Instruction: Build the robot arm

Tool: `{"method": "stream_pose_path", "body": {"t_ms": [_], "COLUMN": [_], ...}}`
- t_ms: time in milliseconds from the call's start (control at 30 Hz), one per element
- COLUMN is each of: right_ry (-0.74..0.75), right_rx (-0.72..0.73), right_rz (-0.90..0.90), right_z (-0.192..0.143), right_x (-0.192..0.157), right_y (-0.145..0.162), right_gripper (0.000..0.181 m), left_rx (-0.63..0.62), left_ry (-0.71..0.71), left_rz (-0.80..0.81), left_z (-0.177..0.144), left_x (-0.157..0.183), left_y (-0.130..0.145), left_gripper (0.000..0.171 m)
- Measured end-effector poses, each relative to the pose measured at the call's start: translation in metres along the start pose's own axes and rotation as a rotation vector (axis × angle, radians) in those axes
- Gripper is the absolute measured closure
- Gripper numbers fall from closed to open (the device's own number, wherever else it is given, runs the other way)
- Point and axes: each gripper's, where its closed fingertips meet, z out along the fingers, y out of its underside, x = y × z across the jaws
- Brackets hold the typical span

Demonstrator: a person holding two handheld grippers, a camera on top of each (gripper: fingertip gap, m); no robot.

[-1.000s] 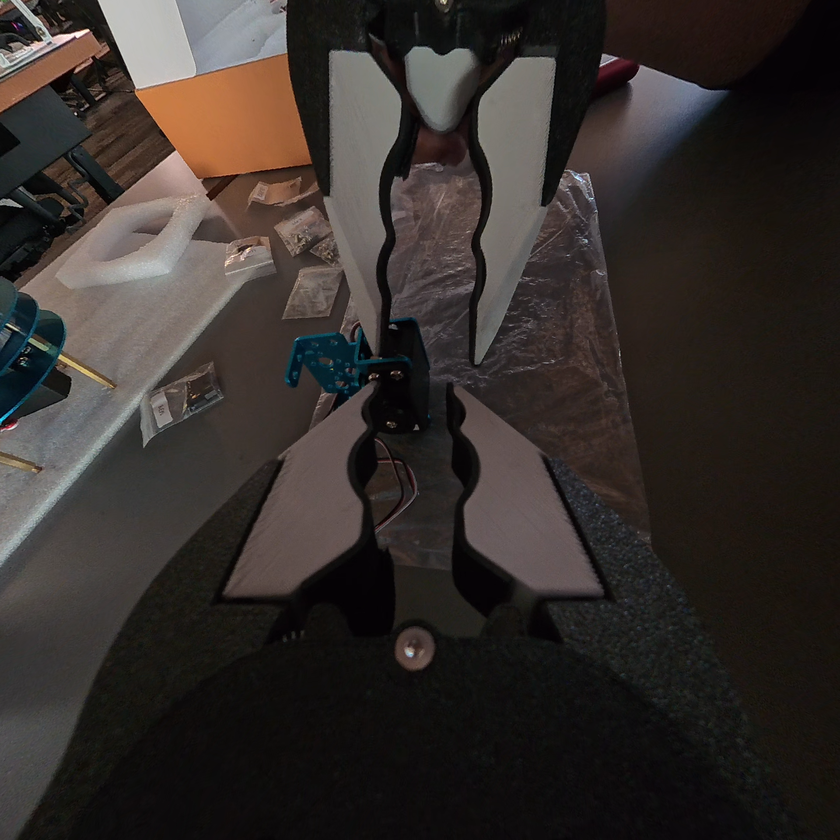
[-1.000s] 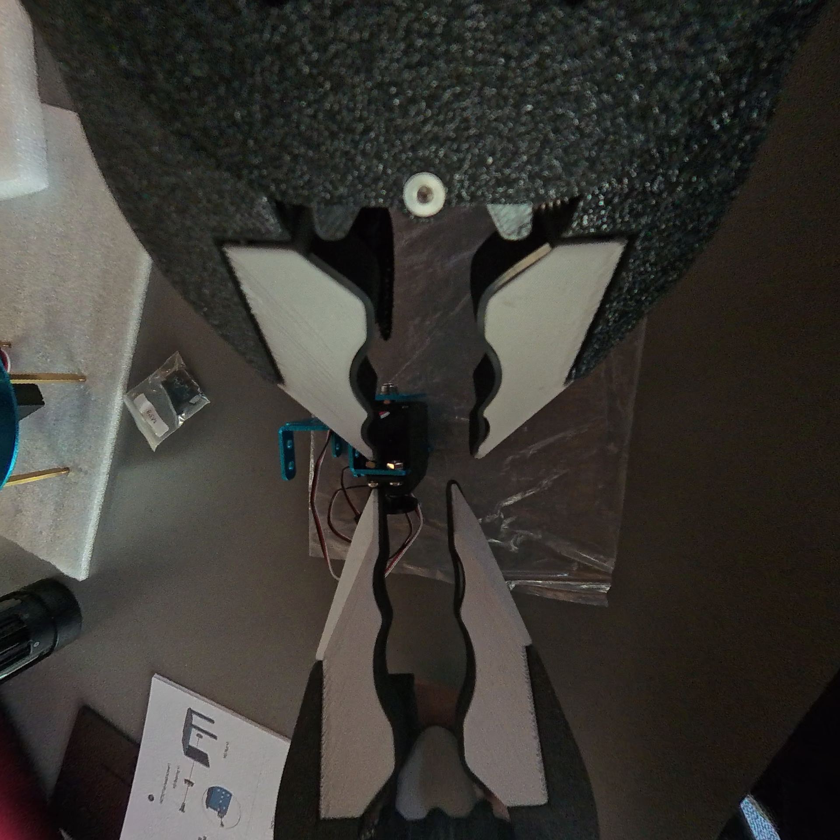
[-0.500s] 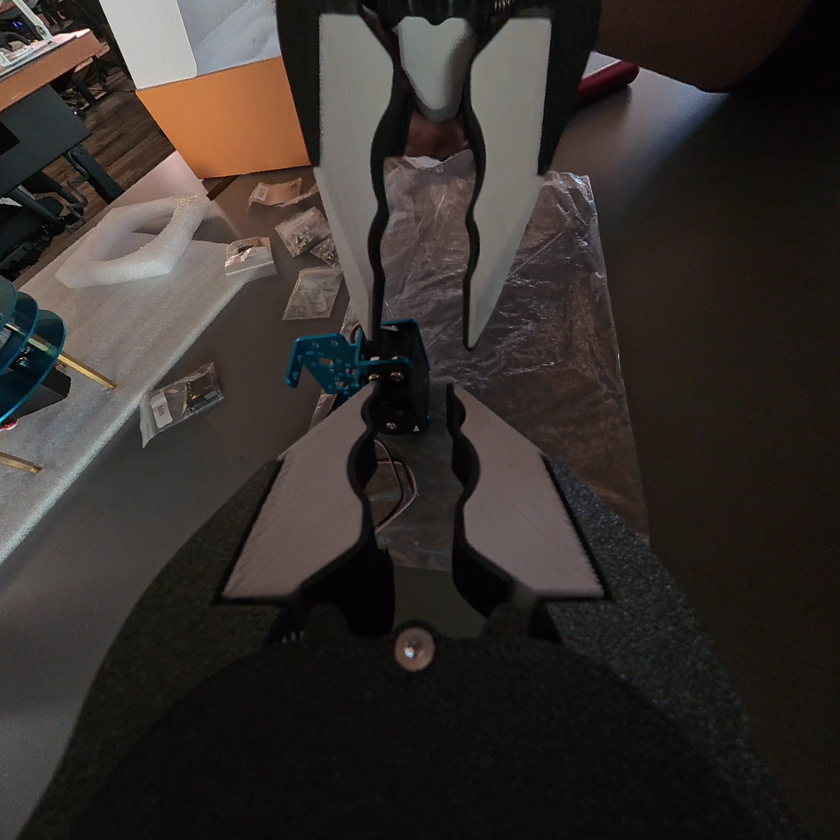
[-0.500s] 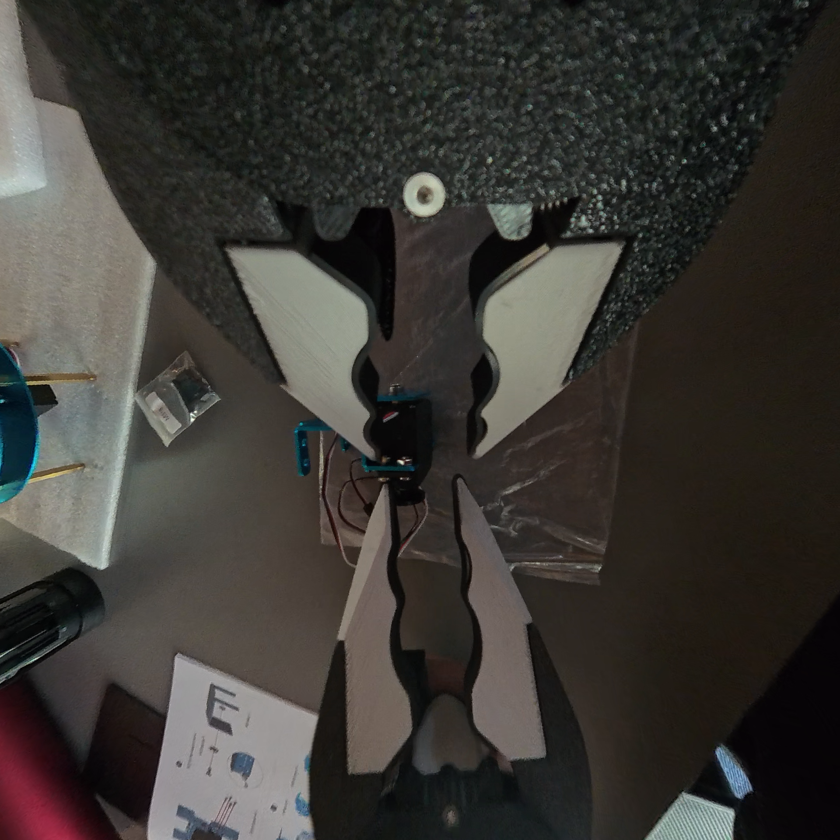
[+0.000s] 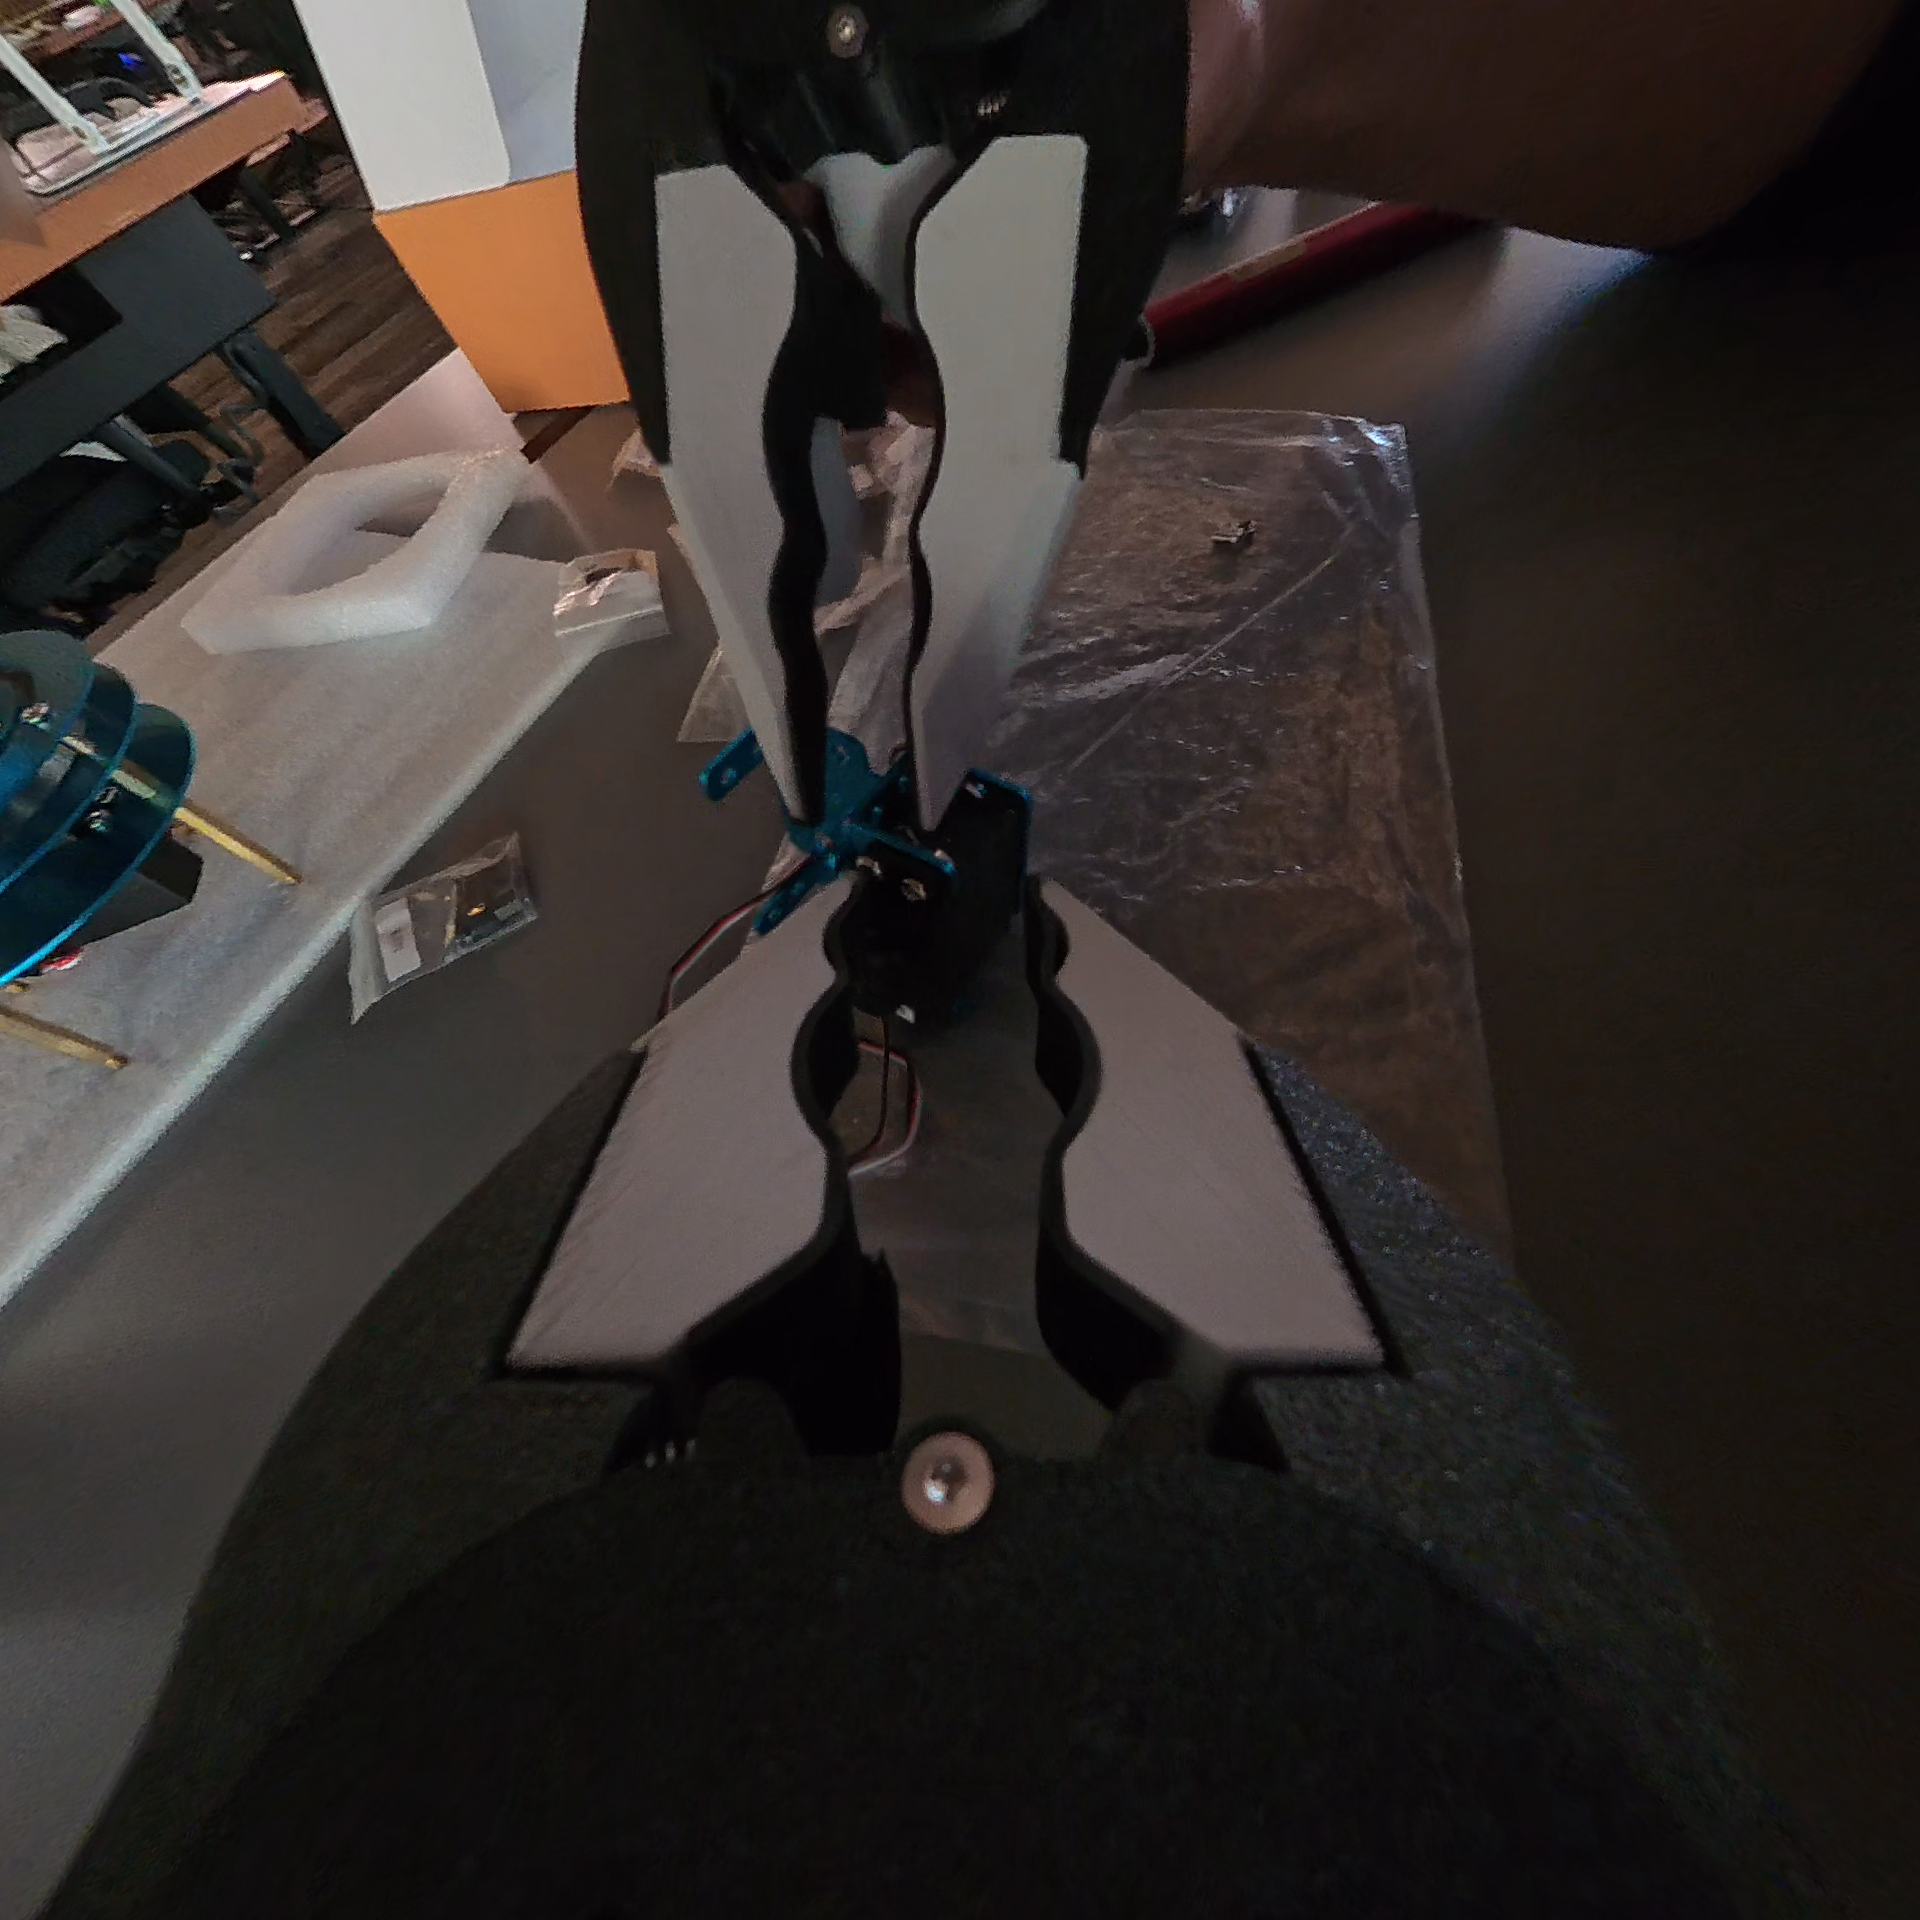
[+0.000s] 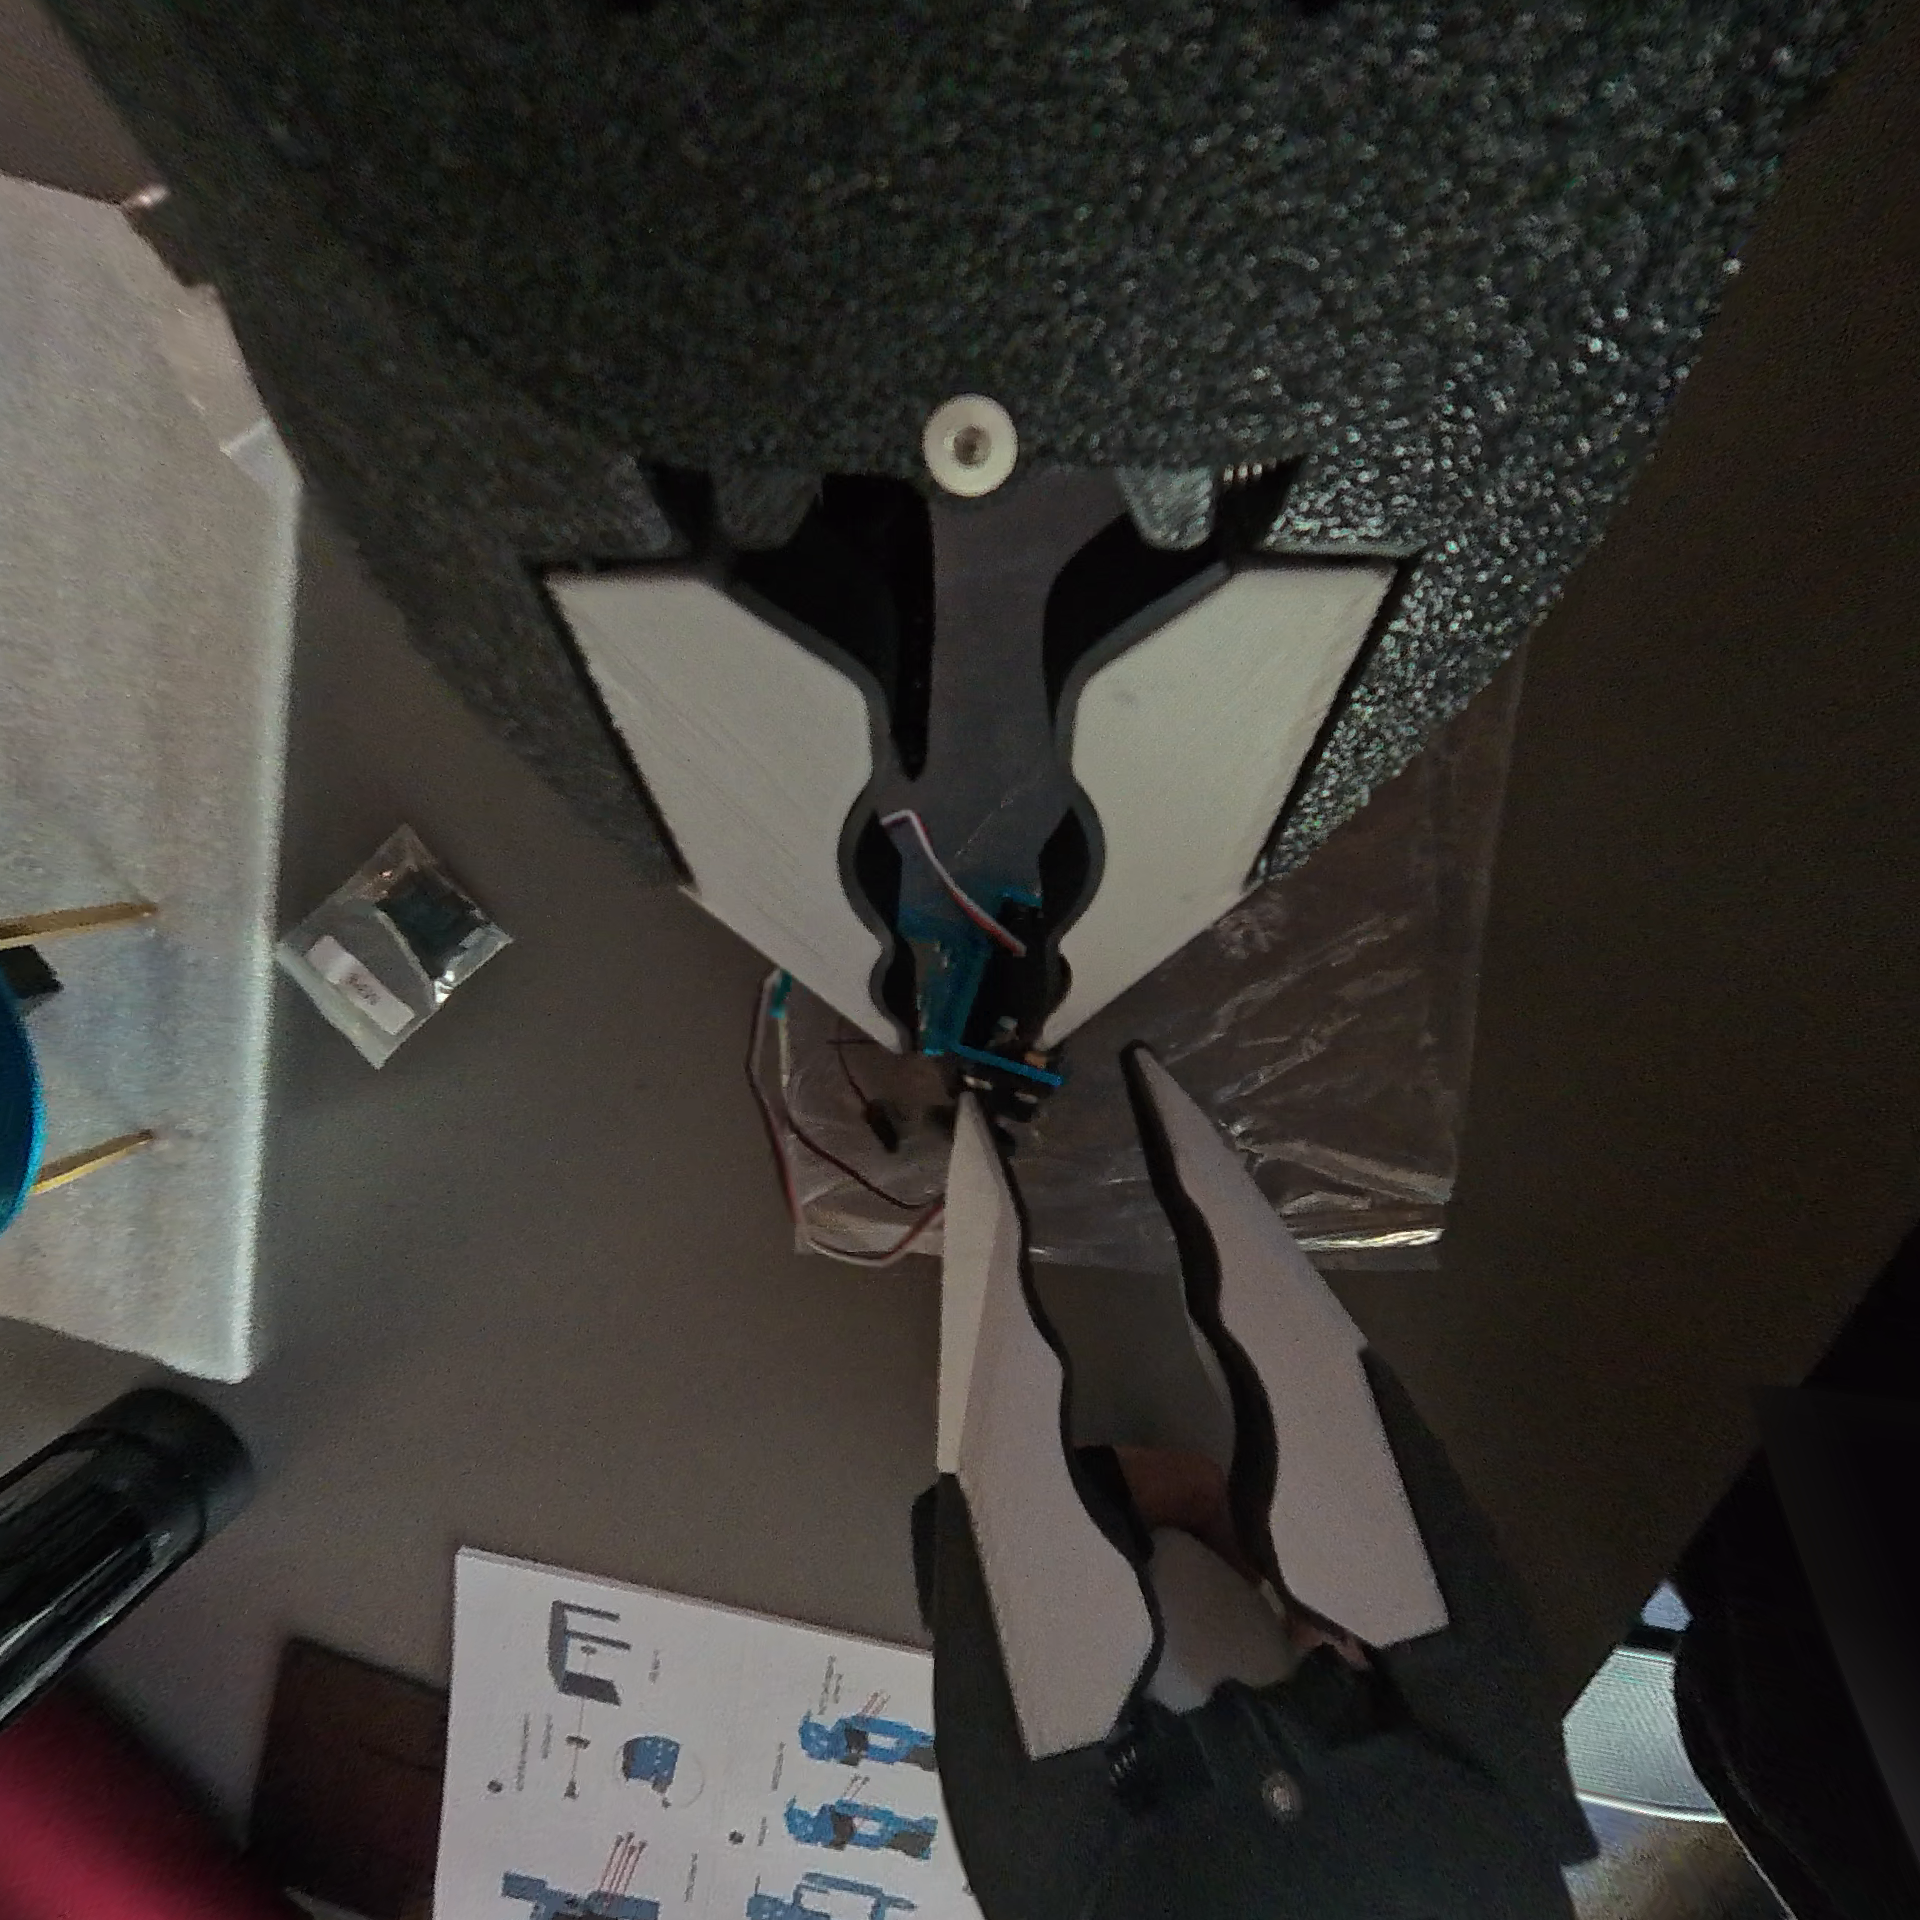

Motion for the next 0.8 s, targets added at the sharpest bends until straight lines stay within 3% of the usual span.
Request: {"method": "stream_pose_path", "body": {"t_ms": [367, 600, 800], "right_ry": [-0.026, 0.043, 0.06], "right_rx": [0.0, 0.026, -0.054], "right_rz": [0.099, 0.097, 0.069], "right_z": [0.002, -0.024, -0.009], "right_x": [0.017, 0.019, -0.004], "right_y": [0.005, -0.007, -0.002], "right_gripper": [0.175, 0.172, 0.173], "left_rx": [-0.055, -0.039, -0.058], "left_ry": [-0.055, 0.074, 0.165], "left_rz": [-0.024, -0.02, 0.042], "left_z": [0.005, -0.005, 0.0], "left_x": [-0.015, -0.017, -0.017], "left_y": [0.005, -0.004, -0.001], "left_gripper": [0.142, 0.142, 0.142]}}
